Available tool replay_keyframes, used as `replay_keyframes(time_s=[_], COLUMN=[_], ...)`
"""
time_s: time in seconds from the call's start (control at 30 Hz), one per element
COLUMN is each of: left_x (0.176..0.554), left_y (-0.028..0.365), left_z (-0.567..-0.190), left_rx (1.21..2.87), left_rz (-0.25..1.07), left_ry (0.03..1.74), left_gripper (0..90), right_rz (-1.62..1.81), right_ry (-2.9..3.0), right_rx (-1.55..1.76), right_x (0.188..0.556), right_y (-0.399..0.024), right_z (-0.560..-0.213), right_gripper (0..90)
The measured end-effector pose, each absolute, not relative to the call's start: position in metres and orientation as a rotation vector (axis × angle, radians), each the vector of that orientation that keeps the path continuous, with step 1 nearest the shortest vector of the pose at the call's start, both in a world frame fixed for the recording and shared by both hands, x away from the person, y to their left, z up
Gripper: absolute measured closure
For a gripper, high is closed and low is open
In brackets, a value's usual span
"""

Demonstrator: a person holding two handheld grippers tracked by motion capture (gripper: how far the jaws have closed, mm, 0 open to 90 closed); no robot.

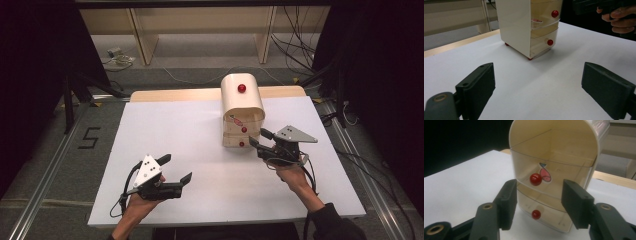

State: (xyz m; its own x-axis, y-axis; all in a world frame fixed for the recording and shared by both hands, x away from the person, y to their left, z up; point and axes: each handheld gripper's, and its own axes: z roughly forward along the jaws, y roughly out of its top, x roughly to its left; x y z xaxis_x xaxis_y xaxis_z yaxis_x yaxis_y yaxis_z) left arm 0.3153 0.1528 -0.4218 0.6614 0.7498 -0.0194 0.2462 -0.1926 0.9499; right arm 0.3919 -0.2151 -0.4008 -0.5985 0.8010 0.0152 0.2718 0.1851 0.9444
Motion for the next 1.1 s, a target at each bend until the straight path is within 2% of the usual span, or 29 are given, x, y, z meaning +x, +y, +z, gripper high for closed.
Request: replay_keyframes(time_s=[0.2,0.37,1.1], left_x=[0.316,0.314,0.313], left_y=[0.152,0.153,0.153], left_z=[-0.422,-0.422,-0.422], left_rx=[1.751,1.752,1.762], left_rz=[0.555,0.560,0.556], left_ry=[0.809,0.813,0.796], left_gripper=[11.4,11.4,11.4], right_rz=[1.440,1.439,1.499], right_ry=[1.988,2.008,1.987], right_rx=[1.004,0.997,0.946], right_x=[0.388,0.383,0.363], right_y=[-0.215,-0.215,-0.223], right_z=[-0.400,-0.402,-0.404], right_gripper=[36.7,33.2,29.9])
